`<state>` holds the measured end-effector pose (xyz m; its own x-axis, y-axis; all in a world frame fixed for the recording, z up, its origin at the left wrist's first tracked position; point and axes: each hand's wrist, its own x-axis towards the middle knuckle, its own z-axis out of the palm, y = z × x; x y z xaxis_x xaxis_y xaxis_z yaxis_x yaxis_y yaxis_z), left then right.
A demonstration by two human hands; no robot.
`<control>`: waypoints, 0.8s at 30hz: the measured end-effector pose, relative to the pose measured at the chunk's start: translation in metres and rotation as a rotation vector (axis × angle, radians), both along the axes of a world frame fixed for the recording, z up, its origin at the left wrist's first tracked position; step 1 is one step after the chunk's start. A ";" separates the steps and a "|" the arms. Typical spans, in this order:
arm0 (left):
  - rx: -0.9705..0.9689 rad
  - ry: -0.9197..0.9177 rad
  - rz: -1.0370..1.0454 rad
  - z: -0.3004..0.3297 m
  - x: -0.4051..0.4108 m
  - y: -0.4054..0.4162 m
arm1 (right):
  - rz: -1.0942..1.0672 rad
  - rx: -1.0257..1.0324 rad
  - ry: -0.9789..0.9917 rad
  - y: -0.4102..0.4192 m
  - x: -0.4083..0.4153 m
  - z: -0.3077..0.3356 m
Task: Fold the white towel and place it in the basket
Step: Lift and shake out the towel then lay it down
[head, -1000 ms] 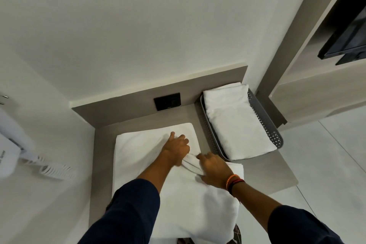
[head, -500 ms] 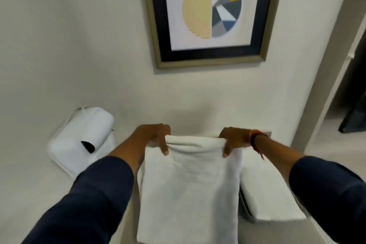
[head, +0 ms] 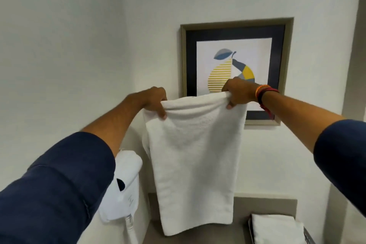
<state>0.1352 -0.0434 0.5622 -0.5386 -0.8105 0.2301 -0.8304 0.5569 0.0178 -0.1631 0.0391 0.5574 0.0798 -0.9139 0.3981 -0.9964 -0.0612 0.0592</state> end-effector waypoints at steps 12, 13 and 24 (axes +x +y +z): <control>-0.027 0.063 -0.030 0.031 0.001 0.002 | 0.002 -0.058 0.054 0.011 0.000 0.045; -0.029 0.081 -0.025 0.025 -0.001 -0.001 | -0.025 -0.072 0.050 0.007 -0.002 0.039; -0.092 0.116 0.036 -0.007 -0.004 -0.027 | -0.043 -0.084 0.041 -0.023 -0.007 -0.002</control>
